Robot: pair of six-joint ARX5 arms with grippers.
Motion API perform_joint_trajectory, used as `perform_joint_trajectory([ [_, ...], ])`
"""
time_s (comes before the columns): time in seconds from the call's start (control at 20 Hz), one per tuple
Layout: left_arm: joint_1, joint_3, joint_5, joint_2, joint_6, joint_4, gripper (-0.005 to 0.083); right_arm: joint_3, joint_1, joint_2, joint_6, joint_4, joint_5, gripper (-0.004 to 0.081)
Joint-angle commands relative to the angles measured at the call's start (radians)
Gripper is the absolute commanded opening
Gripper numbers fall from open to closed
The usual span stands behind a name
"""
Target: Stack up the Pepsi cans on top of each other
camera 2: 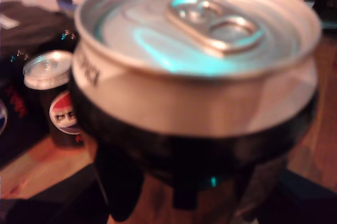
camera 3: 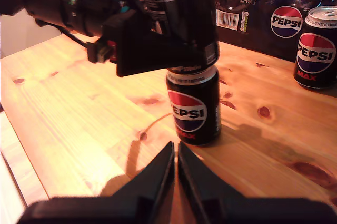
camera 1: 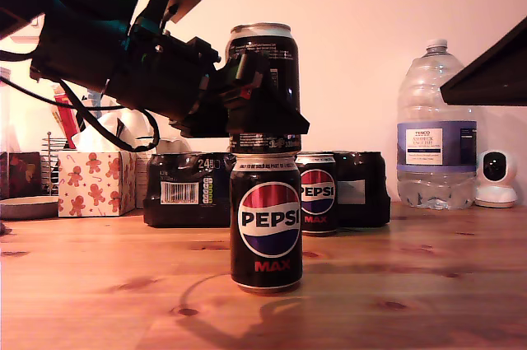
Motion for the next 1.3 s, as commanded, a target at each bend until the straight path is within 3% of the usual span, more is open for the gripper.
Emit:
perform_joint_trajectory([
  [0.0, -0.003, -0.001, 0.003, 0.001, 0.004, 0.023, 0.0342, -0.017, -0.003, 0.002, 0.001, 0.005, 0.003, -0.0013],
  [0.95, -0.003, 0.0, -0.005, 0.001, 0.003, -0.019, 0.0345, -0.017, -0.002, 0.002, 0.001, 0.005, 0.003, -0.0013],
  [1.0, -0.003, 0.0, 0.002, 0.001, 0.0, -0.02, 0.0411, -0.017, -0.002, 0.002, 0.001, 0.005, 0.003, -0.0013],
  [1.15, -0.003, 0.008, 0.016, 0.001, 0.0, -0.02, 0.0801, -0.017, -0.002, 0.002, 0.001, 0.003, 0.002, -0.0013],
  [1.25, -0.007, 0.012, 0.017, 0.001, 0.001, -0.02, 0.0786, -0.017, -0.002, 0.002, 0.001, 0.003, 0.002, -0.0013],
])
